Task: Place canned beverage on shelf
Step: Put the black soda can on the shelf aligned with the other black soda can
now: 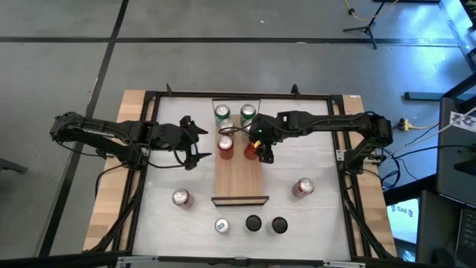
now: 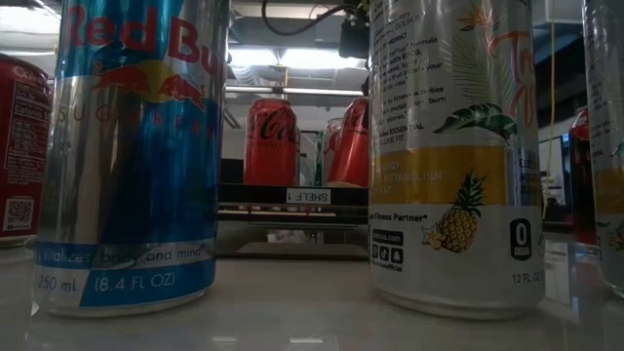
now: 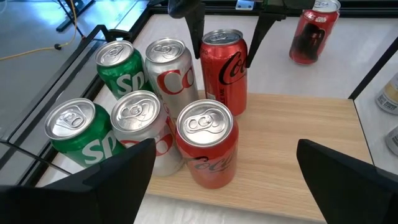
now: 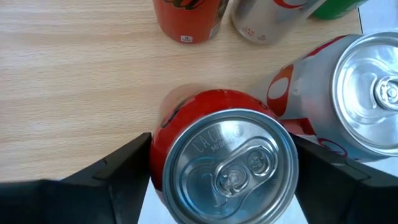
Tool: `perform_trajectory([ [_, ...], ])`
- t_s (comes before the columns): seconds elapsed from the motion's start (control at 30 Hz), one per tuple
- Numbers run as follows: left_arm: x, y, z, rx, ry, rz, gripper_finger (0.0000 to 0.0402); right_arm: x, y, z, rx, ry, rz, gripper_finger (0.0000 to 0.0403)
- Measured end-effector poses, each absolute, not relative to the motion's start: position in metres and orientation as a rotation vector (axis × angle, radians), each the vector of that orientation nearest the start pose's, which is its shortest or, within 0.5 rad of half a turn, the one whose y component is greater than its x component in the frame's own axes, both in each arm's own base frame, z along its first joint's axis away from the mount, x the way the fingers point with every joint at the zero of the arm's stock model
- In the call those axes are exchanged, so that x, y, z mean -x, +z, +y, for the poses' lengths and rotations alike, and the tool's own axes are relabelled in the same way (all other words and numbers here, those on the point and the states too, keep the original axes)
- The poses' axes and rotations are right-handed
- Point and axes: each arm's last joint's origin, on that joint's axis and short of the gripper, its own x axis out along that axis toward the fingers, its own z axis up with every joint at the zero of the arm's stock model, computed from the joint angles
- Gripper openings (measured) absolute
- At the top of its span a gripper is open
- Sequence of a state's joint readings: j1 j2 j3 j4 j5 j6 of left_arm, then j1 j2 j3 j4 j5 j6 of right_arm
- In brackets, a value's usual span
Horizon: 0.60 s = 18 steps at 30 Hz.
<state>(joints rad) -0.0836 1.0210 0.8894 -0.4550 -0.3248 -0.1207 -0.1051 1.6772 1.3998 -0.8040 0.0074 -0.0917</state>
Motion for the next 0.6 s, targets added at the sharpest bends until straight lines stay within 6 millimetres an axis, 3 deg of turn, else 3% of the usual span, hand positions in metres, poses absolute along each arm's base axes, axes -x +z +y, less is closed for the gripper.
perform_trajectory([
  [0.27,-0.2121,0.3032,-0.0085,-0.003,0.268,0.561,0.0378,-0.3438,0.2719,-0.0365,0.030,-0.052,1.077,0.0370],
  [0.6,-0.2121,0.3032,-0.0085,-0.003,0.268,0.561,0.0378,-0.3436,0.2718,-0.0366,0.030,-0.052,1.080,0.0378],
])
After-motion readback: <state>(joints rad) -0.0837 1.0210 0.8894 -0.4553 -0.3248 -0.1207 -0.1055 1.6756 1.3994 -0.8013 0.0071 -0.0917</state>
